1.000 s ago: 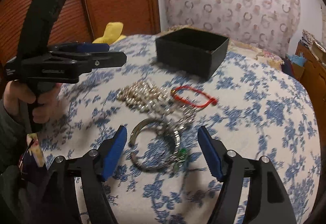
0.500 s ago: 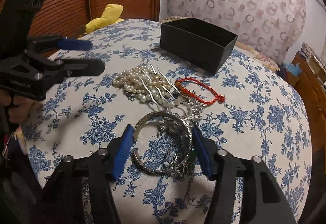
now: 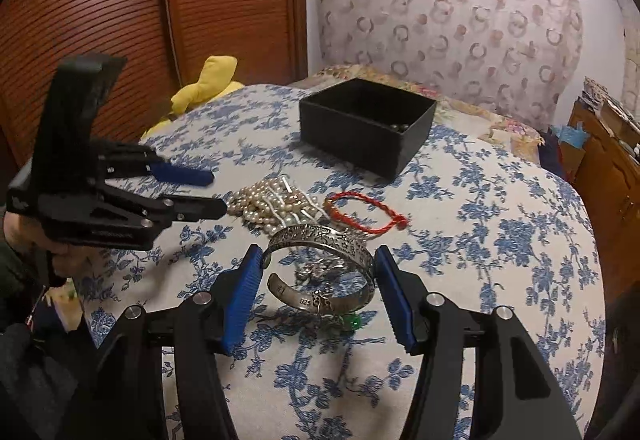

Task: Organize jewelry
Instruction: 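Grasp the silver cuff bangle with the right gripper while the left gripper grasps the pearl necklace, then lift the pearl necklace with the left gripper while the right gripper lifts the silver cuff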

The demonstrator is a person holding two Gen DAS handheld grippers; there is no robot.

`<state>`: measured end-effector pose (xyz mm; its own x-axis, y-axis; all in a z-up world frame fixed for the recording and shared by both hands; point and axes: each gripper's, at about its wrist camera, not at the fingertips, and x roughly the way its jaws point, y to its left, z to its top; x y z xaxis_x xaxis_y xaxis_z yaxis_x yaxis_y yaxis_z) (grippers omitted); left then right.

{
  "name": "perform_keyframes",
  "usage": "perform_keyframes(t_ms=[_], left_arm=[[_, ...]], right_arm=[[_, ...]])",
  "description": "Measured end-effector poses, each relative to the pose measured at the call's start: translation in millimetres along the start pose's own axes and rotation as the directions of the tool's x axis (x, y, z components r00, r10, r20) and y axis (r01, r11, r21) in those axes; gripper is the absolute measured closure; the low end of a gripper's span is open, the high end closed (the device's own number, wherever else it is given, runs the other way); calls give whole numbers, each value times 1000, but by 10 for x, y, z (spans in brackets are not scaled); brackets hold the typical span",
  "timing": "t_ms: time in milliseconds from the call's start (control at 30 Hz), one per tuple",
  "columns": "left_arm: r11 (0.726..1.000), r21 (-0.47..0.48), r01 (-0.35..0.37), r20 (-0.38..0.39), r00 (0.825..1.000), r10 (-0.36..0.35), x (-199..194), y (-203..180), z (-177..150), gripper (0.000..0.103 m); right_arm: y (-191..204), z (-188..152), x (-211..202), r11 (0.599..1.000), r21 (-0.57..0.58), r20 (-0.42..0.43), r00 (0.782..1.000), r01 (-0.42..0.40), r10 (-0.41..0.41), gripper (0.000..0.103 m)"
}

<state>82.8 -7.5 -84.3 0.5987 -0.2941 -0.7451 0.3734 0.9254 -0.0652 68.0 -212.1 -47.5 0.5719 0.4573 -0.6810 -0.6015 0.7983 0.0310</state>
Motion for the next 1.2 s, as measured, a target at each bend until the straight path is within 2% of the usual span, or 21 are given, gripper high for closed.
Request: perform_keyframes(t_ms=[100, 367, 500, 533, 567, 600, 867, 1200], left_arm=[[1000, 22, 11, -16, 1000, -11, 59, -48, 3, 86], [995, 77, -60, -46, 997, 64, 194, -95, 80, 86], [992, 101, -73, -51, 996, 79, 230, -106, 86, 86], [992, 104, -75, -50, 996, 80, 229, -105, 81, 88], [991, 107, -81, -47, 995, 86, 223, -103, 73, 95], [991, 109, -79, -43, 996, 84, 213, -103, 68, 99], [997, 41, -68, 23, 998, 67, -31, 56, 107, 99], [997, 8, -74, 136, 988, 72, -404, 128, 413, 99]], right_arm=[[-32, -9, -14, 1000, 8, 2, 1000, -1, 1, 43], [-48, -10, -22, 1000, 13, 8, 1000, -12, 12, 43], [-54, -9, -20, 1000, 19, 12, 1000, -15, 15, 43], [-56, -9, -25, 1000, 23, 14, 1000, -17, 16, 43], [-56, -6, -21, 1000, 25, 15, 1000, -18, 17, 43], [-53, -4, -22, 1000, 25, 16, 1000, -19, 18, 43], [-42, 1, 0, 999, 24, 11, 1000, -23, 23, 43], [7, 59, -37, 999, 16, 26, 999, -30, 30, 43]])
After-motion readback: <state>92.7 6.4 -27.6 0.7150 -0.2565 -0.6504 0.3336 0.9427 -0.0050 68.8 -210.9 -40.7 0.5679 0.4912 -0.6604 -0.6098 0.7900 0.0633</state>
